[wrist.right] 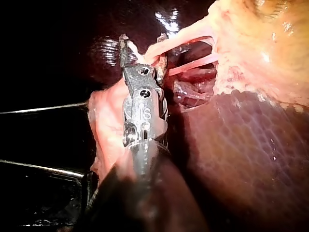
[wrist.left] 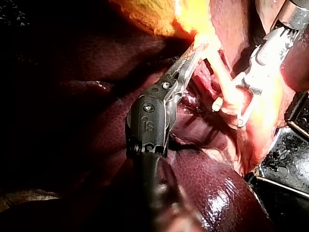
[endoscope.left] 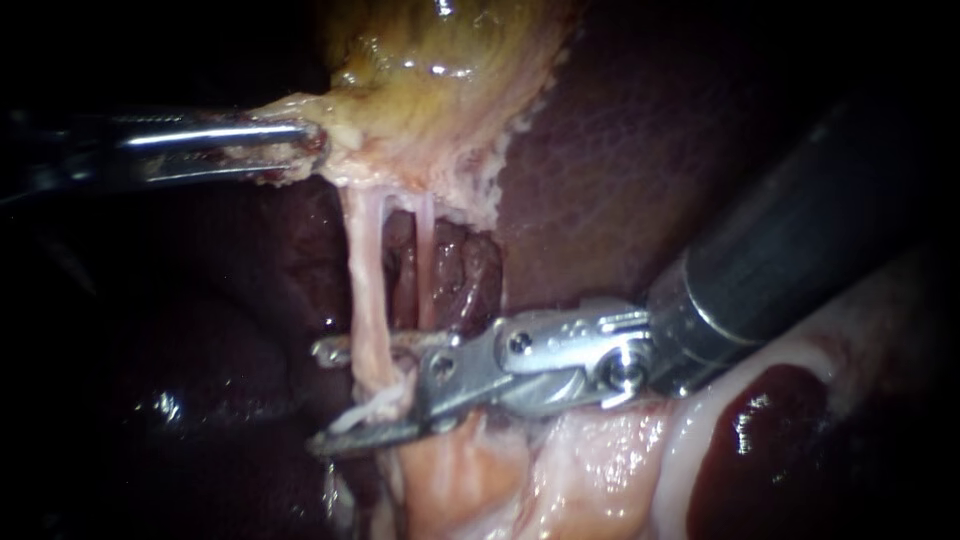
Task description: Clipping first clip left tube
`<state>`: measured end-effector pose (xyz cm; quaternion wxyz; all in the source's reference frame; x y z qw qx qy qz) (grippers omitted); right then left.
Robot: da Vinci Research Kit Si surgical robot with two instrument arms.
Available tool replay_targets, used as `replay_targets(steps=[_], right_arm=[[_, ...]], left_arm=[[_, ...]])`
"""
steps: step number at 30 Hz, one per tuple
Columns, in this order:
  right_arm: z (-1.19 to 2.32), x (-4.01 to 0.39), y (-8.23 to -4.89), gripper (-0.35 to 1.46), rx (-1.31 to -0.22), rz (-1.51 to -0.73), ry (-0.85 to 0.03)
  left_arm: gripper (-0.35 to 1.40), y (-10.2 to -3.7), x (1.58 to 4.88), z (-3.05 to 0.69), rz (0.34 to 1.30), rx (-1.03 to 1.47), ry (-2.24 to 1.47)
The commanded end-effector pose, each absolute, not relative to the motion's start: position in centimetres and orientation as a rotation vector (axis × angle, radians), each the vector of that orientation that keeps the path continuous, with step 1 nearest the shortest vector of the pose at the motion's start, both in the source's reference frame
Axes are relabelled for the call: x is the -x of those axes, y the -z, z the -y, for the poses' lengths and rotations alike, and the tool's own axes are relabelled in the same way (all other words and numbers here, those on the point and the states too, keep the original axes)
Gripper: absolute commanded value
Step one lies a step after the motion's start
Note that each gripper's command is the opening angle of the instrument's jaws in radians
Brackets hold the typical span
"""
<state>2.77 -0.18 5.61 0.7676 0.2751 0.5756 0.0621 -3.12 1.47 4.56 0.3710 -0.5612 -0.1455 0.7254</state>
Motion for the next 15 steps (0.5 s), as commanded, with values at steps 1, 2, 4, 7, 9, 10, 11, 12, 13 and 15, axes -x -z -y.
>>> replay_targets(steps=[1, 2, 4, 7, 9, 10, 11, 12, 13, 15], right_arm=[[0.2, -2.77, -5.58, 0.49, -0.598, -1.25, -0.132], [0.21, -2.77, -5.55, 0.49, -0.599, -1.25, -0.13], [0.24, -2.77, -5.5, 0.48, -0.601, -1.251, -0.127], [0.26, -2.77, -5.47, 0.47, -0.603, -1.252, -0.124], [0.27, -2.76, -5.47, 0.46, -0.604, -1.252, -0.124], [0.27, -2.76, -5.47, 0.46, -0.603, -1.252, -0.124], [0.27, -2.75, -5.47, 0.45, -0.603, -1.252, -0.123], [0.27, -2.74, -5.48, 0.44, -0.604, -1.252, -0.123], [0.27, -2.74, -5.48, 0.43, -0.607, -1.25, -0.128], [0.27, -2.73, -5.49, 0.39, -0.611, -1.249, -0.133]], left_arm=[[-0.35, -4.56, 3.12, -1.47, 0.373, 1.439, -1.86], [-0.35, -4.56, 3.12, -1.47, 0.373, 1.439, -1.86], [-0.35, -4.56, 3.11, -1.47, 0.374, 1.44, -1.86], [-0.35, -4.56, 3.11, -1.47, 0.374, 1.44, -1.86], [-0.35, -4.56, 3.11, -1.47, 0.374, 1.44, -1.86], [-0.35, -4.56, 3.11, -1.47, 0.374, 1.44, -1.86], [-0.35, -4.56, 3.11, -1.47, 0.374, 1.44, -1.86], [-0.35, -4.56, 3.11, -1.47, 0.374, 1.44, -1.86], [-0.35, -4.56, 3.11, -1.47, 0.374, 1.44, -1.86], [-0.35, -4.56, 3.11, -1.47, 0.374, 1.44, -1.86]])
